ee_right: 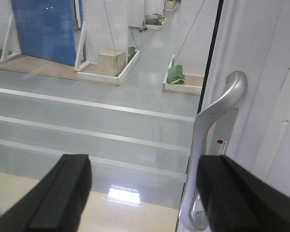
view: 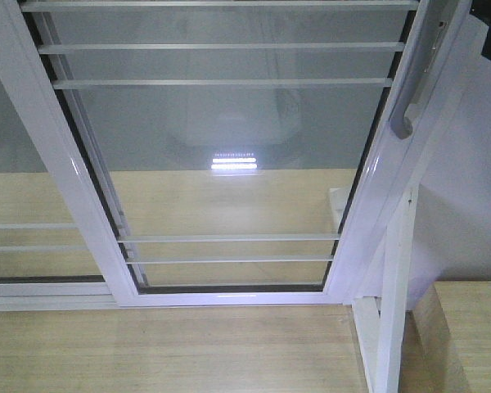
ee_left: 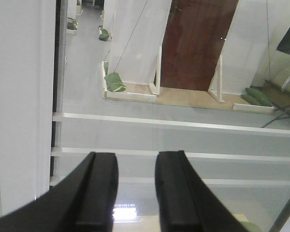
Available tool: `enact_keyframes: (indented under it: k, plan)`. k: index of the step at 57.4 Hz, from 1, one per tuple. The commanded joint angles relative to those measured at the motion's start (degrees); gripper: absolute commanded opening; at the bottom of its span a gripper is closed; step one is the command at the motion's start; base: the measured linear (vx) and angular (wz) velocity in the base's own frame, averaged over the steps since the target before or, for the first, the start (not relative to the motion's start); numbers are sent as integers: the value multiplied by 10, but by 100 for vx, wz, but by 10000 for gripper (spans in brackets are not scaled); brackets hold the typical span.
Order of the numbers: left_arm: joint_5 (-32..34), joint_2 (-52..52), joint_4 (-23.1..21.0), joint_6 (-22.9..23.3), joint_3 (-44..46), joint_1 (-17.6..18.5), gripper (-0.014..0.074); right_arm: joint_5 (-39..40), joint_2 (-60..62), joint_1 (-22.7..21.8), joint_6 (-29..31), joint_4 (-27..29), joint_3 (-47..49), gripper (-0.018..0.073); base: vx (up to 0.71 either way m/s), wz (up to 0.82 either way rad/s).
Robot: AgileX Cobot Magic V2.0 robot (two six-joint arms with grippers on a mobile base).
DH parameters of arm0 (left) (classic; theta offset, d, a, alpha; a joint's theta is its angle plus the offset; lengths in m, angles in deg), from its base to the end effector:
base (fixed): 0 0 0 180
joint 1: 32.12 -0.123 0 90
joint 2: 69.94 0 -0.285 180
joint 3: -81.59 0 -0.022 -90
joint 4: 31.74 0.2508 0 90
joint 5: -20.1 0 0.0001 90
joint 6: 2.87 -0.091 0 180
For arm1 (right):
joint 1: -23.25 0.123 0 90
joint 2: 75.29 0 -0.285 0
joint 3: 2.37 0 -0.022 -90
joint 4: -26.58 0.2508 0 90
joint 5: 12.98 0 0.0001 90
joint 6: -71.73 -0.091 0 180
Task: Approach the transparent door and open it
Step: 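Close the right gripper around the silver curved handle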
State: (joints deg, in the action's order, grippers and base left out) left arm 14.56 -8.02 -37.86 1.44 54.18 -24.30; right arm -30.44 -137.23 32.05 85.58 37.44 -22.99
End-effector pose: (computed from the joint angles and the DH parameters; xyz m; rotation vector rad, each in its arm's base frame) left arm 0.2050 -0.0291 0.3916 -0.0296 1.6610 -0.2502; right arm 0.1981 0.0359 0.4133 -0.2275 1.7268 0.1173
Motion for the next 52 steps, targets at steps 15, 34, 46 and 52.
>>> enact_keyframes:
  k: [15, 34, 46, 52]
  plan:
    - [28, -5, -2, 0, 22, 0, 432, 58, -41, -4, -9, -73, 20, 566, 0, 0]
    - [-5, -5, -2, 0, 22, 0, 432, 119, -157, -13, -94, -145, 22, 562, 0, 0]
    - [-18, -5, -2, 0, 22, 0, 432, 129, -234, -78, -126, -127, 53, 562, 0, 0]
    - [-18, -5, -2, 0, 22, 0, 432, 152, -265, -84, -123, -128, 73, 560, 0, 0]
